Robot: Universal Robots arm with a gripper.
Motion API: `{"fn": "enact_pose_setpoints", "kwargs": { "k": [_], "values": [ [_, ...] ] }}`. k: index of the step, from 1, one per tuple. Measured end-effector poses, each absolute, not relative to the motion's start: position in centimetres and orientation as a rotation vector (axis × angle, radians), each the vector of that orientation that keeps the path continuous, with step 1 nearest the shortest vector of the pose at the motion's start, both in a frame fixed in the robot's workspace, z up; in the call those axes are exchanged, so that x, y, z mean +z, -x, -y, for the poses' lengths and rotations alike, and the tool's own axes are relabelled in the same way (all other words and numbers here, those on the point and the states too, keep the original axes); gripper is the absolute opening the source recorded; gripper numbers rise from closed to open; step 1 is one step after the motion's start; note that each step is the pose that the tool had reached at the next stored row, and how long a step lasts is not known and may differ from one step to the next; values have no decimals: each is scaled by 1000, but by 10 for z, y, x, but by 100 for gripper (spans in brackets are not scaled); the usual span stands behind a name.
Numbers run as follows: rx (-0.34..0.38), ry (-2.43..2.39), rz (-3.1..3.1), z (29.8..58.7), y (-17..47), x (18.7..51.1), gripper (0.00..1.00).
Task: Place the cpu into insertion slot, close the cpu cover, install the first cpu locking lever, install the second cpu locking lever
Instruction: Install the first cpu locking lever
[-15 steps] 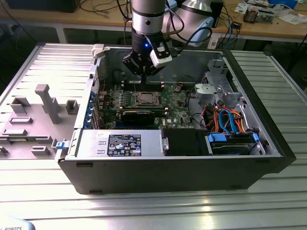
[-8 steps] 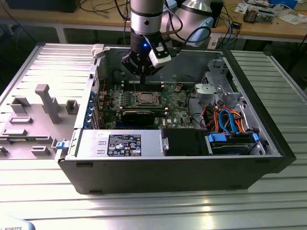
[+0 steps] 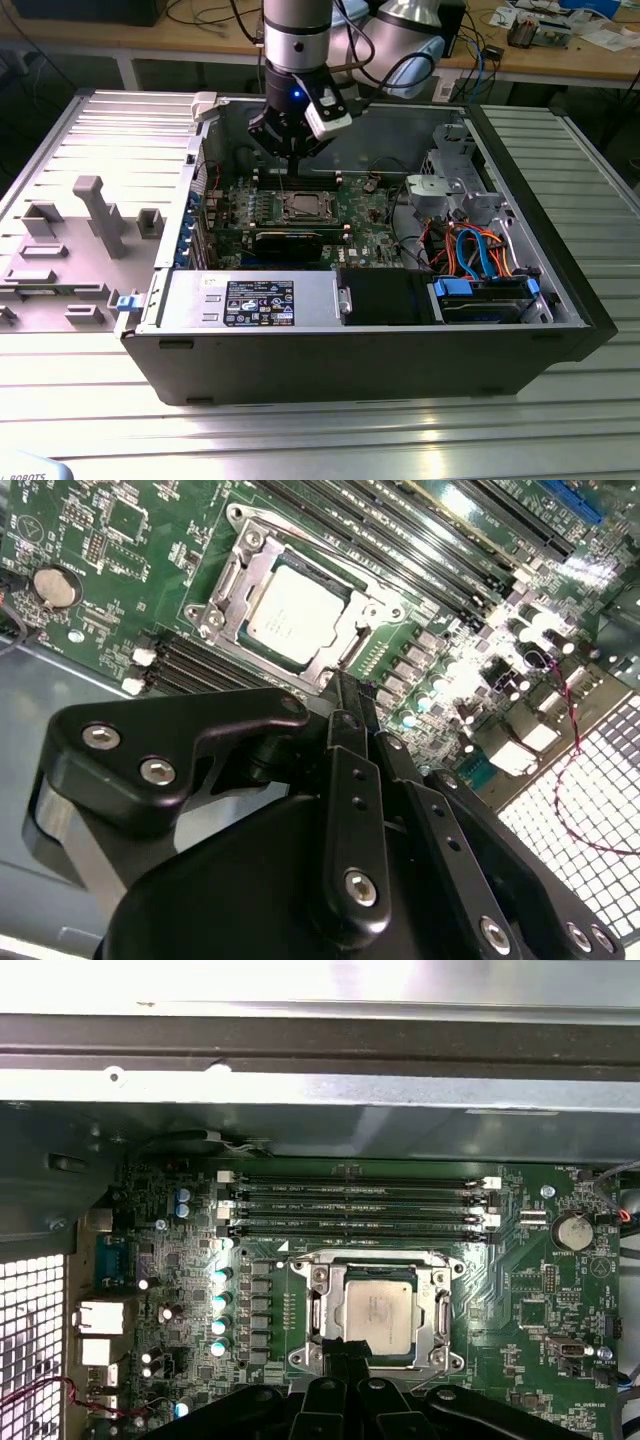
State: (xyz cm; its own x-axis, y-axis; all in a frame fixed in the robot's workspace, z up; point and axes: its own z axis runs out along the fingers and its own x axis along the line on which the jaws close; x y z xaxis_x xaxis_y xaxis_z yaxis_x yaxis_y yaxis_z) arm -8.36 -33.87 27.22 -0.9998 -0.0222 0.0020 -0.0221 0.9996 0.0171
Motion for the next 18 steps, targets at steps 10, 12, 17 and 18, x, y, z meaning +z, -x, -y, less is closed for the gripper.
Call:
{"fn": "enact_pose_setpoints", "kwargs": {
  "k": [10, 12, 17, 18],
  "values": [
    [-27, -35, 3155, 339, 92, 272, 11],
    [-27, -35, 3155, 339, 92, 272, 11],
    [-27, -35, 3155, 339, 92, 272, 11],
    [-27, -35, 3155, 339, 92, 272, 11]
  ]
}}
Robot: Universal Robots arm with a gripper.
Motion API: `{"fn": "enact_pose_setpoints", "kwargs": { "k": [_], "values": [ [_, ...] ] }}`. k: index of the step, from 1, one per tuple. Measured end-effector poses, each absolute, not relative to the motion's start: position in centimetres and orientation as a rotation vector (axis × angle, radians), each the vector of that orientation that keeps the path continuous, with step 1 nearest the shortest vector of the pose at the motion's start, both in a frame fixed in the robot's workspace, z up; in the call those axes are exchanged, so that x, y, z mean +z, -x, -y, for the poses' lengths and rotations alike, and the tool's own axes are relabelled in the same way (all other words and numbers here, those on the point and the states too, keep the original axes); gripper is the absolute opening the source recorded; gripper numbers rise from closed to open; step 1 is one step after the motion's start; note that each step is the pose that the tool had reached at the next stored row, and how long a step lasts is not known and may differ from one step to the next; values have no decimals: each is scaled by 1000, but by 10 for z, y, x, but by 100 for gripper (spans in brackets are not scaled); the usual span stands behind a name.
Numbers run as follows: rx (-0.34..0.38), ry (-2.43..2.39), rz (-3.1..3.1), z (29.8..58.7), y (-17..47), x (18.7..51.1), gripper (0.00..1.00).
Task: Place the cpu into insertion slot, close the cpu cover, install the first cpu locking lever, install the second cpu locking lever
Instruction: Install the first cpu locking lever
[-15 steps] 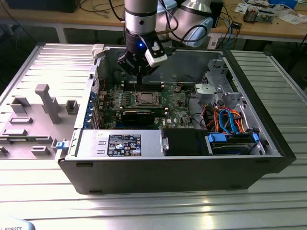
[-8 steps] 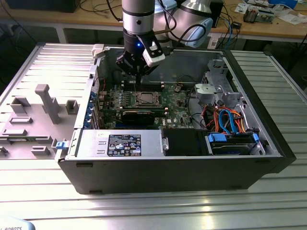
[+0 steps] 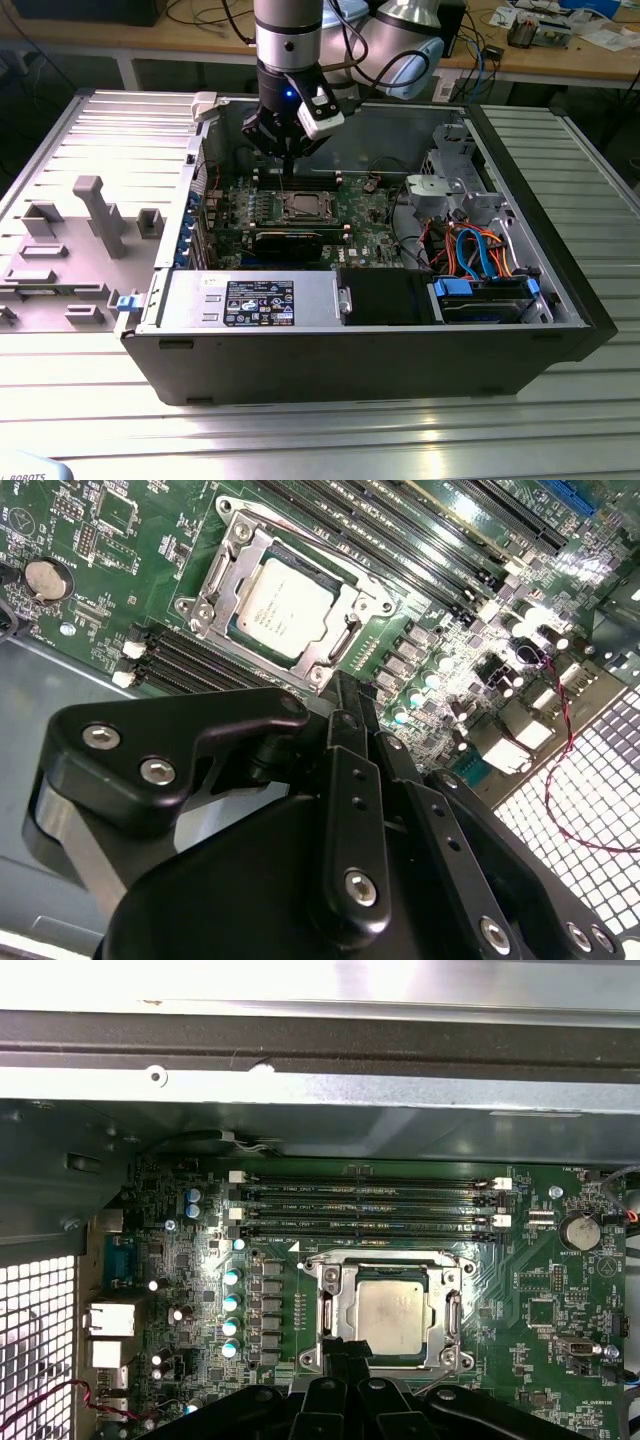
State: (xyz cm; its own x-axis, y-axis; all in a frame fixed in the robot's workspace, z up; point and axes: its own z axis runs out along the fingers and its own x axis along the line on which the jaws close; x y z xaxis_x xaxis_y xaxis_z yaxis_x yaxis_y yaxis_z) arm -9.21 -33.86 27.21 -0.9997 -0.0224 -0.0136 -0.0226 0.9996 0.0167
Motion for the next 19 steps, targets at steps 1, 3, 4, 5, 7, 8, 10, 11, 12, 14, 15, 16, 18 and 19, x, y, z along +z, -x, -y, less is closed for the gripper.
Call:
{"fn": "enact_pose_setpoints", "kwargs": {
  "k": [1, 3, 4, 5, 7, 8, 10, 11, 12, 14, 15, 16, 18, 19],
  "values": [
    [26, 35, -3128, 339, 92, 272, 11],
    [26, 35, -3128, 339, 94, 272, 11],
    [26, 35, -3128, 339, 95, 272, 11],
    [26, 35, -3128, 339, 97, 272, 11],
    [26, 35, -3128, 339, 102, 272, 11],
    [26, 35, -3128, 339, 104, 272, 11],
    [26, 35, -3128, 339, 110, 272, 11],
    [25, 35, -3128, 338, 110, 272, 11],
    [25, 35, -3128, 338, 112, 272, 11],
    [24, 35, -3128, 337, 116, 271, 11],
    [23, 35, -3128, 336, 118, 271, 11],
    [23, 35, -3128, 335, 118, 271, 11],
    [23, 35, -3128, 331, 118, 271, 11],
    [23, 35, -3127, 330, 118, 271, 11]
  ]
}}
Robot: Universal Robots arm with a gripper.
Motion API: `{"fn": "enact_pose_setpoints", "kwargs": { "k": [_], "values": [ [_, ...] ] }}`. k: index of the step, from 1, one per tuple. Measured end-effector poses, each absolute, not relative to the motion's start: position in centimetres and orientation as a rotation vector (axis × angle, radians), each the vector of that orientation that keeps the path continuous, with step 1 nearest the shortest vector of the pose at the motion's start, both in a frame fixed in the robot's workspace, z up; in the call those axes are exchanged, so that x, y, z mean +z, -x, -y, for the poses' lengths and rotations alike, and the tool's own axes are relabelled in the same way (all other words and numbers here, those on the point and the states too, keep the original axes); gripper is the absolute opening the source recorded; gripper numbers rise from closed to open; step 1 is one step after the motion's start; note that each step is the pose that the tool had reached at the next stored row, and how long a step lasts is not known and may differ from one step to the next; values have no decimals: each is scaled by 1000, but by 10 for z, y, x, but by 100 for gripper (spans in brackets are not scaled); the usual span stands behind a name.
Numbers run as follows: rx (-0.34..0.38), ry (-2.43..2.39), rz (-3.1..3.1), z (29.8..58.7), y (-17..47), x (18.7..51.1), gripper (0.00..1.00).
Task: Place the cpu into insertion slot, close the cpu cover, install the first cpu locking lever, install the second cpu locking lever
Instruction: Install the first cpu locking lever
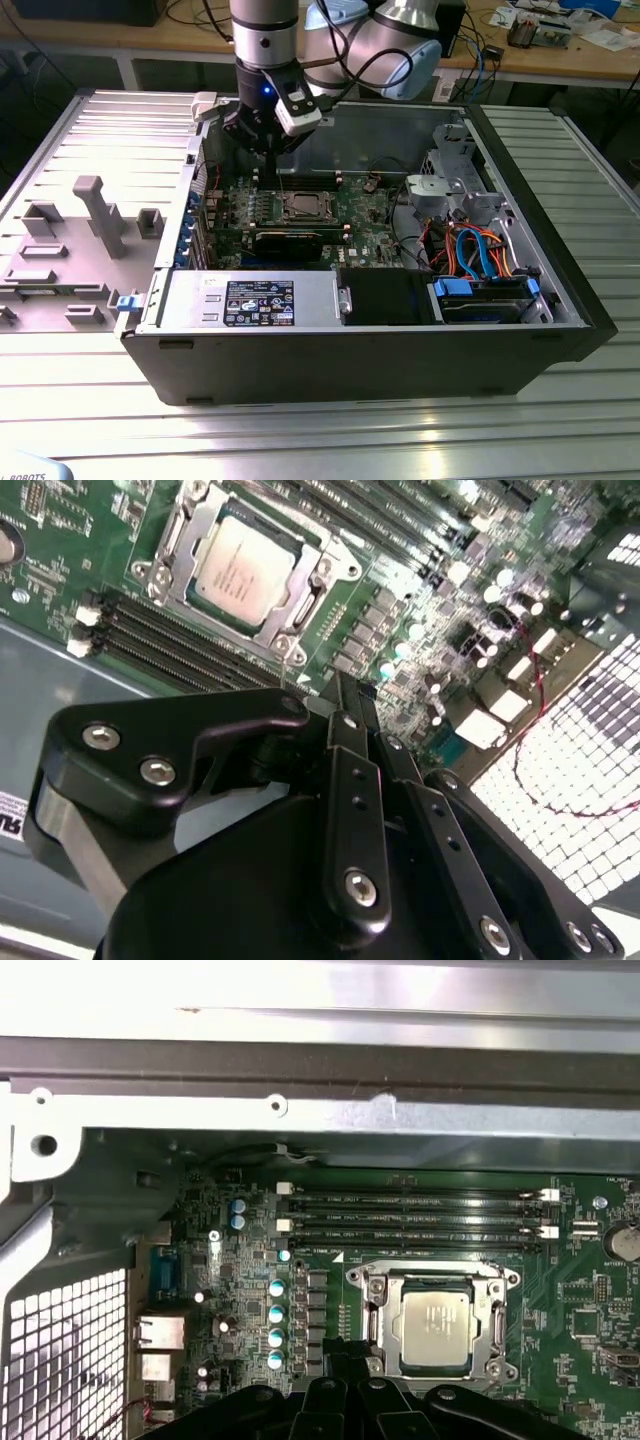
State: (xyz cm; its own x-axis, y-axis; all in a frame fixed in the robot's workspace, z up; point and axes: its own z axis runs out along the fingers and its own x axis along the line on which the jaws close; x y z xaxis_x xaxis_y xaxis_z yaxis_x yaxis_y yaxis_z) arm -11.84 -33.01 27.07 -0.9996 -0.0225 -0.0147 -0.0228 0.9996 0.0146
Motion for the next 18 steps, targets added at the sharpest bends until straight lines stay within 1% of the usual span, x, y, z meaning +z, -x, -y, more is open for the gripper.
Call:
{"fn": "enact_pose_setpoints", "kwargs": {
  "k": [12, 18],
  "values": [
    [23, 41, -3120, 310, 124, 263, 11],
    [23, 41, -3120, 305, 121, 262, 11]
  ]
}}
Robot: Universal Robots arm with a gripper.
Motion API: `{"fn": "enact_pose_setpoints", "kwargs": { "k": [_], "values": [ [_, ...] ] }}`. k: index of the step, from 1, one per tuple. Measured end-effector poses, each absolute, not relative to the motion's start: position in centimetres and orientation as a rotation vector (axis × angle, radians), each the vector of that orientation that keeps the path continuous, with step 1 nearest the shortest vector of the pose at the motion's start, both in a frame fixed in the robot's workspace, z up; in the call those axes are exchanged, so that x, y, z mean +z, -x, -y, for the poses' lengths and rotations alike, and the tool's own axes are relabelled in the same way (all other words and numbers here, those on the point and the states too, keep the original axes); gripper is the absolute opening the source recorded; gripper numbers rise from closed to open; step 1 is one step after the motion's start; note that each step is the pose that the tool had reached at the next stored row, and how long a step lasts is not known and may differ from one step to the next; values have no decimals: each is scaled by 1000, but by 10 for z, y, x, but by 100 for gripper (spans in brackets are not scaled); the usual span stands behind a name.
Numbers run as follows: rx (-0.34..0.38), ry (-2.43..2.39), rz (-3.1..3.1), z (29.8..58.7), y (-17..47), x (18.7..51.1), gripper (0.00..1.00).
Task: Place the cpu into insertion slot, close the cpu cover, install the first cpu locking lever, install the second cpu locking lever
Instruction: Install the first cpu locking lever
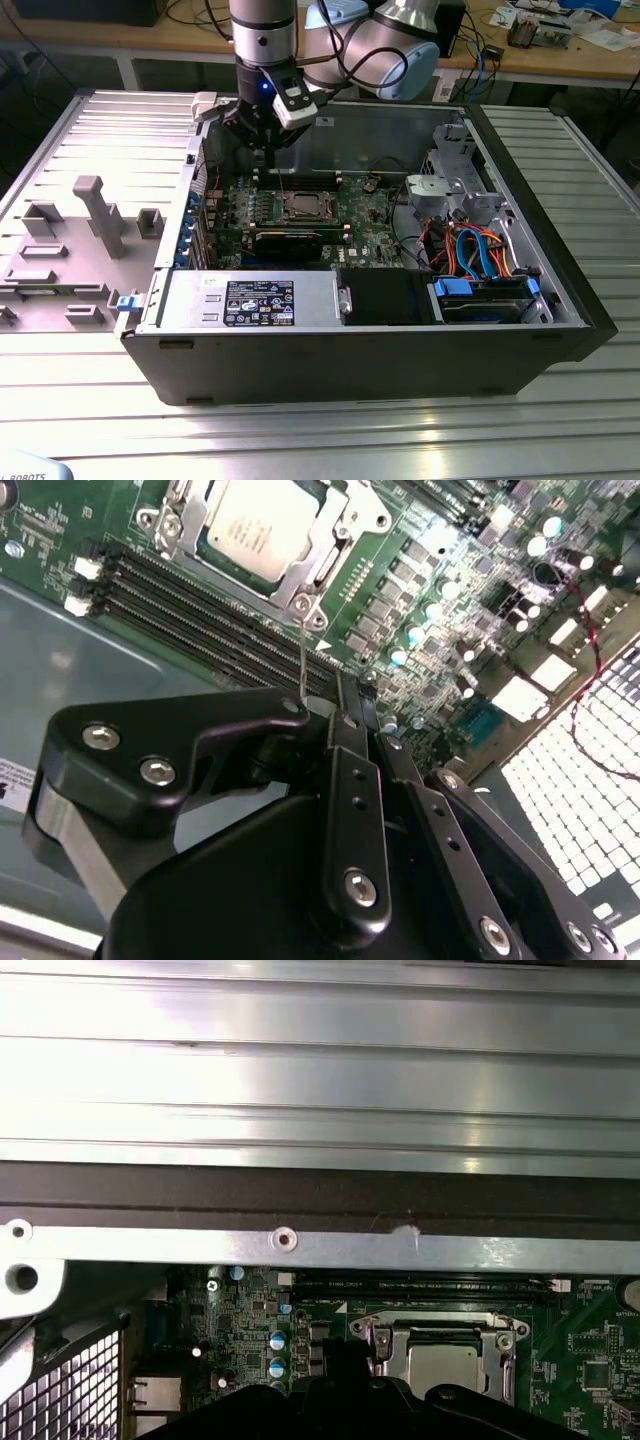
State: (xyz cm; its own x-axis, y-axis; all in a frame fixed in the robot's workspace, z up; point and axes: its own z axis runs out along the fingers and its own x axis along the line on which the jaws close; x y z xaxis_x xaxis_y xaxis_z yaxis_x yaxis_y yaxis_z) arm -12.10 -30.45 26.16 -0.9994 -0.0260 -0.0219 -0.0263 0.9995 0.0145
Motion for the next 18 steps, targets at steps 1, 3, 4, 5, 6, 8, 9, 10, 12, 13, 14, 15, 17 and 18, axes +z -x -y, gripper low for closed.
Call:
{"fn": "enact_pose_setpoints", "kwargs": {
  "k": [1, 3, 4, 5, 6, 8, 9, 10, 12, 13, 14, 15, 17, 18],
  "values": [
    [23, 41, -3120, 304, 120, 262, 11],
    [23, 41, -3120, 304, 119, 261, 11],
    [23, 41, -3120, 304, 118, 261, 11],
    [23, 40, -3119, 304, 118, 261, 11],
    [22, 41, -3120, 304, 118, 261, 11],
    [22, 41, -3120, 304, 118, 261, 11],
    [22, 41, -3120, 304, 118, 261, 11],
    [23, 41, -3120, 304, 118, 261, 11],
    [23, 41, -3119, 304, 117, 261, 11],
    [23, 41, -3120, 304, 116, 261, 11],
    [23, 41, -3119, 304, 116, 261, 11],
    [22, 41, -3119, 304, 115, 260, 11],
    [22, 40, -3120, 304, 112, 260, 11],
    [22, 38, -3120, 304, 110, 259, 11]
  ]
}}
